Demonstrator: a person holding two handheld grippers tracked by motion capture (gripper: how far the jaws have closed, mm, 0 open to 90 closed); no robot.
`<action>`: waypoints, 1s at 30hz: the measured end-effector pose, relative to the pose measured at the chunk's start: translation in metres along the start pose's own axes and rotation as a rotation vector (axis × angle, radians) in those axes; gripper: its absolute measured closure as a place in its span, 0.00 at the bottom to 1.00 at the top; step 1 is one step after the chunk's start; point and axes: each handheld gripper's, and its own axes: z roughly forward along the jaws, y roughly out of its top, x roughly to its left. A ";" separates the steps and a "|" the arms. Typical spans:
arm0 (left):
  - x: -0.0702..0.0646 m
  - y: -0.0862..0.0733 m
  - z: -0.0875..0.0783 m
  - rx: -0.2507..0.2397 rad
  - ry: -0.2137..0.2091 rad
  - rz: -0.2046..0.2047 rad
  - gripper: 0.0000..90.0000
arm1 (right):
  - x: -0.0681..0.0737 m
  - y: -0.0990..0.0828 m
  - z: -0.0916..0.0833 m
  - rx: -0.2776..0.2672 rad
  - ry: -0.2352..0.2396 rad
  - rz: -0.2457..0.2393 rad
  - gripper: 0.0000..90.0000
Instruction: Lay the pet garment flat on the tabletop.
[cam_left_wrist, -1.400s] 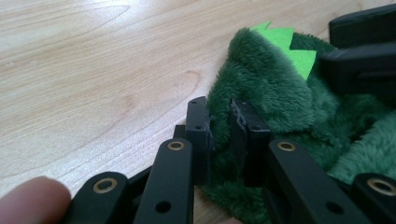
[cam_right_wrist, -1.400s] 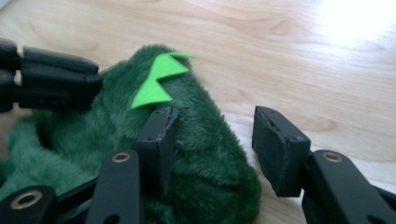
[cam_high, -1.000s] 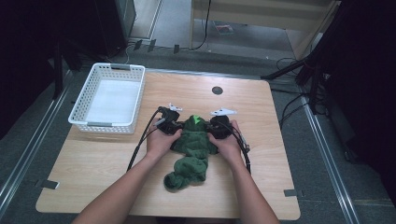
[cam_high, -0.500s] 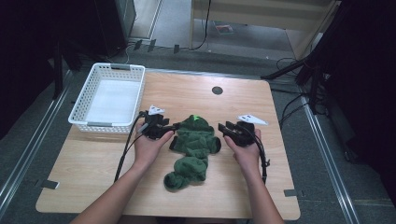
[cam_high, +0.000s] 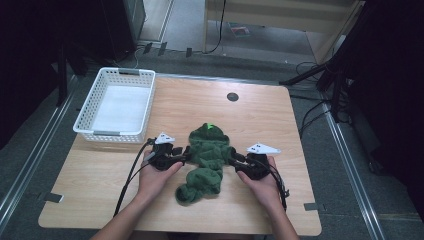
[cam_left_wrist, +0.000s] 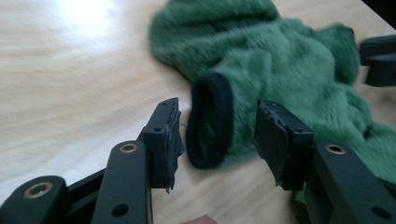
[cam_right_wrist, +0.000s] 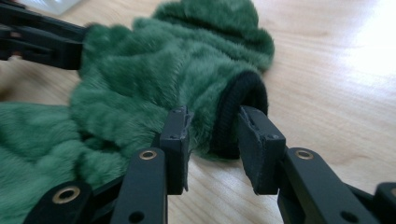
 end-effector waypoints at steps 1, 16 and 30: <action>-0.002 -0.001 0.001 0.000 -0.007 0.008 0.64 | 0.001 0.000 0.006 -0.004 -0.004 0.018 0.65; 0.015 0.013 -0.012 0.019 -0.077 -0.034 0.96 | -0.006 0.021 -0.017 -0.096 0.151 0.170 0.92; 0.022 0.009 0.000 0.084 -0.018 -0.017 0.94 | -0.039 0.002 -0.024 -0.014 -0.014 0.256 0.93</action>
